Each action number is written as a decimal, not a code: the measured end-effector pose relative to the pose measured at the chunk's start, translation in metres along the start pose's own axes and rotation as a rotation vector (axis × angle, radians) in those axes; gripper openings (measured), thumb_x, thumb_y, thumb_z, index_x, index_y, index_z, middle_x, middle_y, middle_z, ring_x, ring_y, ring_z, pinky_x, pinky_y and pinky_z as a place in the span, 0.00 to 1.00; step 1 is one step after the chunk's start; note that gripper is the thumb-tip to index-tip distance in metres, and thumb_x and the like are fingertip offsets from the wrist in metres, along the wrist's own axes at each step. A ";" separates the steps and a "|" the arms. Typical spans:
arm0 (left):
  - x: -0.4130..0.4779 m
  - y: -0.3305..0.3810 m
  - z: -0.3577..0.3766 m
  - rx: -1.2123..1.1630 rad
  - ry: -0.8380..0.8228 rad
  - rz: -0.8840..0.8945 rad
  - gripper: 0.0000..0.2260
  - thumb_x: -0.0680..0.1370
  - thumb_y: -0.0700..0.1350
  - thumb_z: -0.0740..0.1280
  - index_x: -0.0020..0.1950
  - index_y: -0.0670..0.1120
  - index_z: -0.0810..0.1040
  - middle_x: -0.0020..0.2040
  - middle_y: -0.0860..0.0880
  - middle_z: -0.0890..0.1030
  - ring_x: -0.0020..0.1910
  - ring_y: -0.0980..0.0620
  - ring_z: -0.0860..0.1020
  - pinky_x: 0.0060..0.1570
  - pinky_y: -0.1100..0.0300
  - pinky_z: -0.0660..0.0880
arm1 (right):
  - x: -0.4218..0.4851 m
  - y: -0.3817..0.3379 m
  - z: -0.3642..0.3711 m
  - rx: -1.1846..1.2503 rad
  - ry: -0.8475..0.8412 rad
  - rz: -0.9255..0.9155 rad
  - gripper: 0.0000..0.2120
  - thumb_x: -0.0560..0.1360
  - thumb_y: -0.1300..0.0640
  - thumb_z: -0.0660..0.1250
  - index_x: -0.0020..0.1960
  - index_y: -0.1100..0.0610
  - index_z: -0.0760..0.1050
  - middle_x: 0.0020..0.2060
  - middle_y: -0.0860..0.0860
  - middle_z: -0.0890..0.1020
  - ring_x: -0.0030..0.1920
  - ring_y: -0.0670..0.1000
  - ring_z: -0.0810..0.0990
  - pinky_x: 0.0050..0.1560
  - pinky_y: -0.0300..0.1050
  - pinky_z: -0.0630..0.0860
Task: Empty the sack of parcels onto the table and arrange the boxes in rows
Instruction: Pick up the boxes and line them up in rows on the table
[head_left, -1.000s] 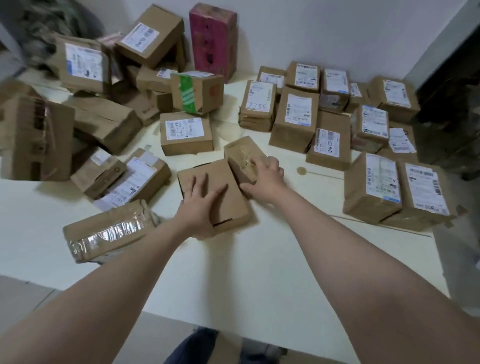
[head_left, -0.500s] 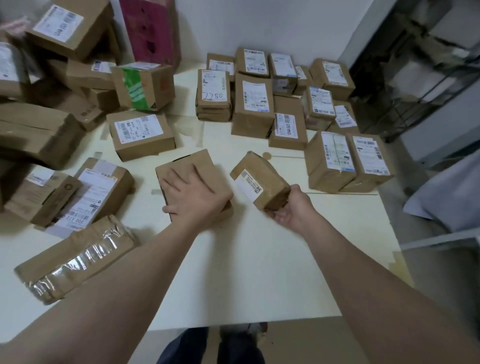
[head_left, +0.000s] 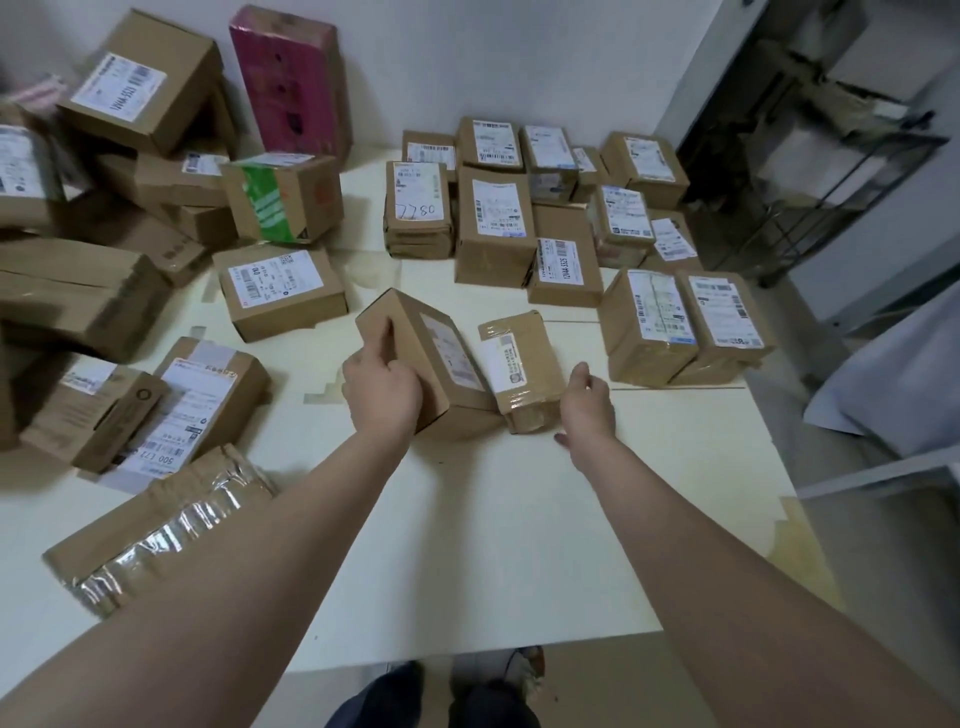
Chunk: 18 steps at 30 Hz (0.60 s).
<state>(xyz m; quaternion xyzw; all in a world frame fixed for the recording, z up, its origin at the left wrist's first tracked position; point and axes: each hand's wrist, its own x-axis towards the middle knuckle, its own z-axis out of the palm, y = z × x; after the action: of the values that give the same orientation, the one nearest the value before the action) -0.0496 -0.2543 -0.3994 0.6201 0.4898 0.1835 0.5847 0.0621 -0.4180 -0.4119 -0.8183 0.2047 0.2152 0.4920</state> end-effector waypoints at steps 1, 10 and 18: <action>-0.001 0.004 0.002 0.094 0.016 -0.002 0.26 0.75 0.50 0.54 0.73 0.63 0.64 0.68 0.44 0.71 0.65 0.40 0.69 0.66 0.43 0.69 | 0.000 -0.002 0.000 -0.020 0.041 -0.108 0.25 0.80 0.37 0.52 0.72 0.49 0.67 0.67 0.55 0.69 0.55 0.57 0.73 0.58 0.56 0.77; 0.001 -0.026 0.009 0.156 -0.154 -0.106 0.27 0.75 0.41 0.65 0.73 0.52 0.63 0.60 0.50 0.75 0.55 0.46 0.75 0.50 0.56 0.71 | 0.001 0.009 0.009 -0.630 -0.098 -0.637 0.30 0.73 0.47 0.71 0.71 0.48 0.64 0.77 0.51 0.52 0.71 0.59 0.60 0.64 0.50 0.65; 0.007 -0.029 0.020 0.129 -0.218 -0.155 0.26 0.76 0.42 0.60 0.74 0.54 0.62 0.65 0.51 0.75 0.56 0.46 0.75 0.48 0.56 0.74 | 0.022 0.007 -0.015 -0.010 0.040 -0.032 0.16 0.81 0.51 0.56 0.66 0.57 0.65 0.55 0.55 0.77 0.41 0.54 0.76 0.57 0.59 0.79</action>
<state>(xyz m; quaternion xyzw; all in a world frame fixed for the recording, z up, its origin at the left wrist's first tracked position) -0.0420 -0.2642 -0.4325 0.6329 0.4806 0.0379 0.6058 0.0783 -0.4370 -0.4224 -0.8281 0.2003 0.1916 0.4873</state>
